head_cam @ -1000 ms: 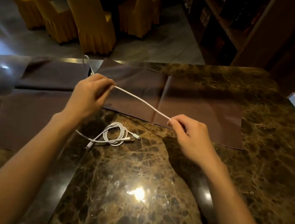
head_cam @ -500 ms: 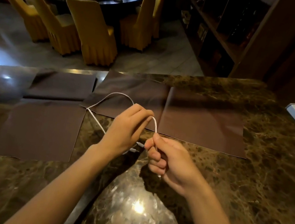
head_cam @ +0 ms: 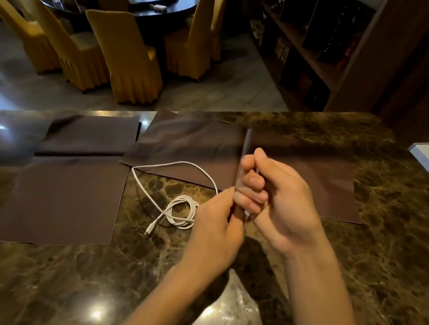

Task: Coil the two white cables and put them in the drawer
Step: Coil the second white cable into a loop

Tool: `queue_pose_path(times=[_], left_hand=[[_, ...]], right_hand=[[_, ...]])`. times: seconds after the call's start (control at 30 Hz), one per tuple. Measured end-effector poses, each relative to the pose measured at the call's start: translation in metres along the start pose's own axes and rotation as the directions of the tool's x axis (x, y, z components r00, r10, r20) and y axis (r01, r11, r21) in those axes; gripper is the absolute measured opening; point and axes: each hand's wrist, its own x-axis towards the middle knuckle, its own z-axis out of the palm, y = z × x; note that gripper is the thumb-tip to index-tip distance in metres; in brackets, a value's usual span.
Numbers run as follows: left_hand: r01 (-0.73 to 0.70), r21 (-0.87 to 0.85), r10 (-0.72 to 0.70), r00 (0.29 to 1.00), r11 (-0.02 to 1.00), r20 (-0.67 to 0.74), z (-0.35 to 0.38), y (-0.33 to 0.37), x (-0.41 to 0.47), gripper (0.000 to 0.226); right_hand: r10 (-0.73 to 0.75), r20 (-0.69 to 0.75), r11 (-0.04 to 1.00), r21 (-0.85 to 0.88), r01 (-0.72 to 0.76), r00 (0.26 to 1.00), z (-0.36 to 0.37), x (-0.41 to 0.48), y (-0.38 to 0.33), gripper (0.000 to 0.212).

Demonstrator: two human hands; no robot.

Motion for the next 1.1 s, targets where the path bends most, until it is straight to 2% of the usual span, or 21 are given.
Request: queue_pose_path(times=[0.1,0.27,0.4,0.57,0.63,0.73,0.83,0.9,1.1], left_hand=[[0.095,0.033,-0.096,0.995,0.995,0.039,0.000,0.003,-0.016,0.022],[0.144,0.118,-0.156,0.982,0.983,0.106,-0.015,0.001,-0.021,0.028],[0.133,0.236,-0.178,0.967,0.963,0.182,-0.019,0.003,-0.022,0.031],[0.172,0.258,-0.233,0.946,0.951,0.228,-0.014,0.008,-0.026,0.035],[0.182,0.283,-0.254,0.937,0.942,0.242,-0.013,0.008,-0.026,0.033],[0.203,0.318,-0.289,0.924,0.926,0.251,-0.014,0.008,-0.025,0.028],[0.244,0.308,-0.330,0.906,0.919,0.266,-0.014,0.009,-0.025,0.030],[0.257,0.305,-0.341,0.902,0.917,0.265,-0.014,0.009,-0.025,0.035],[0.267,0.288,-0.337,0.914,0.919,0.228,-0.027,0.004,-0.015,0.046]], right_hand=[[-0.038,-0.071,0.998,-0.045,0.035,0.997,0.002,0.006,0.008,0.034],[-0.075,-0.132,0.993,-0.102,0.061,0.989,-0.002,0.008,0.025,0.034],[-0.121,-0.235,0.992,-0.075,0.106,0.965,-0.011,0.010,0.032,0.033],[-0.159,-0.325,0.986,-0.010,0.164,0.932,-0.025,0.011,0.034,0.032],[-0.173,-0.329,0.985,-0.073,0.158,0.928,-0.029,0.009,0.038,0.032],[-0.233,-0.306,0.950,-0.274,0.149,0.923,-0.036,0.007,0.046,0.036],[-0.309,-0.258,0.852,-0.504,0.145,0.915,-0.043,0.004,0.056,0.039],[-0.300,-0.211,0.787,-0.606,0.116,0.930,-0.048,0.000,0.063,0.040],[-0.228,-0.061,0.691,-0.713,0.117,0.972,-0.052,-0.006,0.074,0.043]])
